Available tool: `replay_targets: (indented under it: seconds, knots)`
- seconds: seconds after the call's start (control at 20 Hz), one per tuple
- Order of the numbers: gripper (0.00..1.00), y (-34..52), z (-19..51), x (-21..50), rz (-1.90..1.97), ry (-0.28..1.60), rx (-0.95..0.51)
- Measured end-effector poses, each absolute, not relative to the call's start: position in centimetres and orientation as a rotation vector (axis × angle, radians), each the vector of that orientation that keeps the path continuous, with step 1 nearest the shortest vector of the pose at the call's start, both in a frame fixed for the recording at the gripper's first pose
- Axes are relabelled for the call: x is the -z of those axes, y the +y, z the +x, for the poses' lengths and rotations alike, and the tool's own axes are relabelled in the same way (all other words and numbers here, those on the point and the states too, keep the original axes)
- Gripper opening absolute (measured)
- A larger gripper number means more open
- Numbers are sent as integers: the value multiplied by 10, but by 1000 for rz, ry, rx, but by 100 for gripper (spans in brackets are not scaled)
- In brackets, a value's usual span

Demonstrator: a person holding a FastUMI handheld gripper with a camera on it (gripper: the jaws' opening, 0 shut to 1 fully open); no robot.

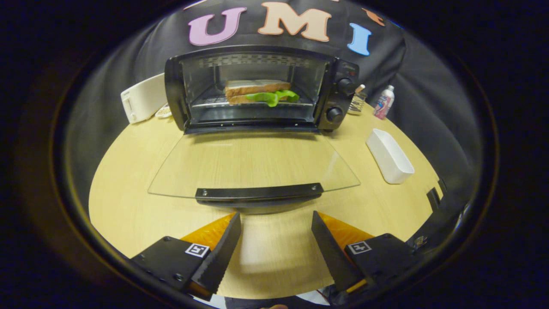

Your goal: Open the toaster oven, put the food inside, and close the toaster oven door.

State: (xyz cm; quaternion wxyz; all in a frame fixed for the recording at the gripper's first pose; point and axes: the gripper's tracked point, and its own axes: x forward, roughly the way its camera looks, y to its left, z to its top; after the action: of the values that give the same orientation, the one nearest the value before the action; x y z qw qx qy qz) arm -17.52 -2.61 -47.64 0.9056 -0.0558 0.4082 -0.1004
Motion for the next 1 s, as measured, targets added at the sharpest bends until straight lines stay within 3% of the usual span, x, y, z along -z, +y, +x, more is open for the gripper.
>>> replay_targets:
  seconds: [1.0]
  knots:
    - [100, -19, -154, 438, -121, 761, 184]
